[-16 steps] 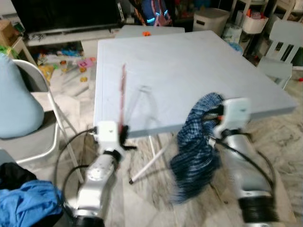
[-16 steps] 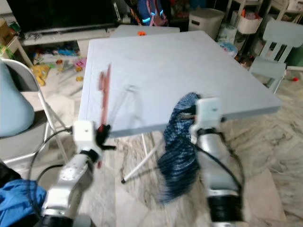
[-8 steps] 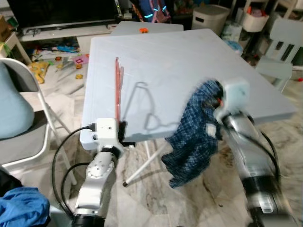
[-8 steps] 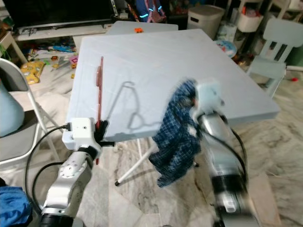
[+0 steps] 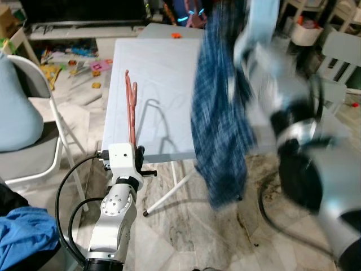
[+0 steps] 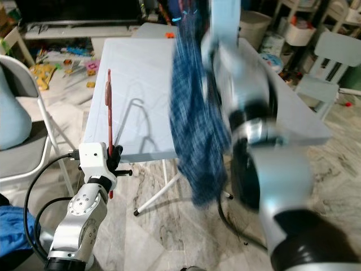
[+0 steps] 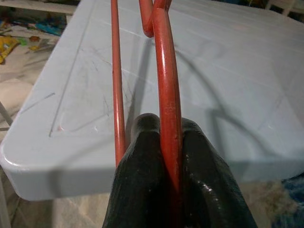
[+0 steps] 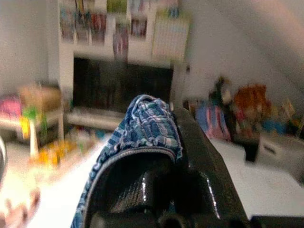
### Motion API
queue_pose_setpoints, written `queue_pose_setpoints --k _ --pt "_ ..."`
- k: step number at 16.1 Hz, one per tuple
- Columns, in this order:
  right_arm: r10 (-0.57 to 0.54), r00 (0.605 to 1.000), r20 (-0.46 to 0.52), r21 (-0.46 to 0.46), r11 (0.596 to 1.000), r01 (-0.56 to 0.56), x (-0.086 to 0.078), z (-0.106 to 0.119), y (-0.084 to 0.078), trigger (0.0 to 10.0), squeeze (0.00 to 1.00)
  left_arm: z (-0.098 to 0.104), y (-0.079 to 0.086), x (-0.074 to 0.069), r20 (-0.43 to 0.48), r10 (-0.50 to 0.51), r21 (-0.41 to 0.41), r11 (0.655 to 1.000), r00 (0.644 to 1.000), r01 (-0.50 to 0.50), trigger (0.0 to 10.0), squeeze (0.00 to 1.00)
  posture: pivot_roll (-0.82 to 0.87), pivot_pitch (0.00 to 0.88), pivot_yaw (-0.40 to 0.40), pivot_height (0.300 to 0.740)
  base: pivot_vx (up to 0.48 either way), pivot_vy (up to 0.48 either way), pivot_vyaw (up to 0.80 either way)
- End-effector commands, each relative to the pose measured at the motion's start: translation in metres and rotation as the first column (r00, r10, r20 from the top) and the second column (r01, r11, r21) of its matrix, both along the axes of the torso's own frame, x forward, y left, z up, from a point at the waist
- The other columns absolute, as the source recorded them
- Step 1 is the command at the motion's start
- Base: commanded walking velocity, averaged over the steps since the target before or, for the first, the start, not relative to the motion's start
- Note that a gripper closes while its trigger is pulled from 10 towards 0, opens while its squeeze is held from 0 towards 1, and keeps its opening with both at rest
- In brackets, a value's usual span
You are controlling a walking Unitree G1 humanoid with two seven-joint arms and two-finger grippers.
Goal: Hang hanger
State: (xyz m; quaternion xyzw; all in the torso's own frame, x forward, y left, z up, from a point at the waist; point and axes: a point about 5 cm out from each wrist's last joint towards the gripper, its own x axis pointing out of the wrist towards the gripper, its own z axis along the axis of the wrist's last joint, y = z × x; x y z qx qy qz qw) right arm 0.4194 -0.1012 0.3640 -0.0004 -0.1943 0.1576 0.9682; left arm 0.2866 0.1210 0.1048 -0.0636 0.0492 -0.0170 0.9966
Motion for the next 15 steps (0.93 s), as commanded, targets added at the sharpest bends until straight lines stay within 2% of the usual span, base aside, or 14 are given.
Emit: queue_pose_setpoints --k 1,2,3,4,5,6,7,8,9,10,11,12,14,15 --pt "-0.023 0.997 0.072 0.069 0.997 0.018 -0.004 0.029 -0.005 10.0 0.0 -0.012 -0.008 -0.007 -0.063 0.012 -0.03 0.999 0.998 -0.014 10.0 0.0 0.07 0.054 -0.112 0.74 0.0 0.0 0.0" --pt "-0.027 0.99 0.137 0.079 0.997 0.017 -0.01 0.052 -0.005 10.0 0.0 -0.013 -0.007 -0.008 -0.064 0.016 -0.031 0.999 0.998 -0.018 10.0 0.0 0.08 0.056 -0.114 0.74 0.0 0.0 0.0" --pt "-0.031 0.972 0.233 0.099 0.995 0.008 -0.021 0.085 -0.006 10.0 0.0 -0.015 -0.004 -0.01 -0.07 0.03 -0.032 0.999 0.997 -0.033 10.0 0.0 0.08 0.056 -0.115 0.74 0.0 0.0 0.0" --pt "-0.041 0.956 0.291 0.092 0.996 0.015 -0.027 0.099 -0.008 10.0 0.0 -0.015 -0.003 -0.01 -0.067 0.035 -0.028 0.999 0.997 -0.037 10.0 0.0 0.08 0.059 -0.116 0.74 0.0 0.0 0.0" --pt "-0.055 0.942 0.332 0.068 0.997 0.034 -0.029 0.103 -0.011 10.0 0.0 -0.014 -0.003 -0.011 -0.056 0.039 -0.023 0.999 0.998 -0.04 10.0 0.0 0.08 0.063 -0.122 0.74 0.0 0.0 0.0" --pt "-0.042 0.952 0.303 0.049 0.998 0.029 -0.024 0.088 -0.01 10.0 0.0 -0.014 -0.004 -0.011 -0.056 0.037 -0.023 0.999 0.998 -0.038 10.0 0.0 0.08 0.066 -0.121 0.74 0.0 0.0 0.0" --pt "-0.03 0.969 0.245 -0.025 0.999 0.038 -0.015 0.062 -0.007 10.0 0.0 -0.014 -0.005 -0.012 -0.055 0.037 -0.025 0.999 0.998 -0.039 10.0 0.0 0.08 0.071 -0.122 0.74 0.0 0.0 0.0" --pt "-0.003 0.991 0.137 -0.147 0.989 0.023 -0.004 0.014 -0.002 10.0 0.0 -0.014 -0.008 -0.012 -0.056 0.028 -0.021 0.999 0.998 -0.03 10.0 0.0 0.08 0.076 -0.121 0.74 0.0 0.0 0.0" --pt "0.023 0.999 0.043 -0.249 0.969 -0.011 0.001 -0.025 0.001 10.0 0.0 -0.014 -0.008 -0.013 -0.055 0.026 -0.022 0.999 0.998 -0.027 10.0 0.0 0.09 0.08 -0.12 0.74 0.0 0.0 0.0" --pt "0.051 0.995 -0.082 -0.39 0.917 -0.079 0.002 -0.077 0.001 10.0 0.0 -0.015 -0.008 -0.014 -0.058 0.026 -0.021 0.999 0.998 -0.028 10.0 0.0 0.09 0.086 -0.115 0.74 0.0 0.0 0.0" --pt "0.056 0.991 -0.119 -0.45 0.887 -0.104 0.001 -0.092 0.001 10.0 0.0 -0.015 -0.007 -0.015 -0.061 0.026 -0.02 0.999 0.998 -0.028 10.0 0.0 0.08 0.087 -0.11 0.74 0.0 0.0 0.0" --pt "0.09 0.973 -0.211 -0.519 0.834 -0.189 -0.004 -0.124 -0.002 10.0 0.99 -0.017 -0.007 -0.016 -0.069 0.021 -0.015 1.0 0.997 -0.022 10.0 0.0 0.08 0.087 -0.11 0.74 0.0 0.0 0.0" --pt "0.132 0.941 -0.31 -0.593 0.747 -0.301 -0.012 -0.156 -0.009 10.0 1.0 -0.019 -0.009 -0.016 -0.079 0.0 -0.013 1.0 0.997 -0.001 10.0 0.0 0.07 0.089 -0.096 0.74 0.0 0.0 0.0" --pt "0.156 0.938 -0.309 -0.611 0.723 -0.322 -0.014 -0.158 -0.012 10.0 1.0 -0.019 -0.011 -0.015 -0.08 -0.008 -0.011 1.0 0.997 0.007 10.0 0.0 0.07 0.088 -0.093 0.74 0.0 0.0 0.0"
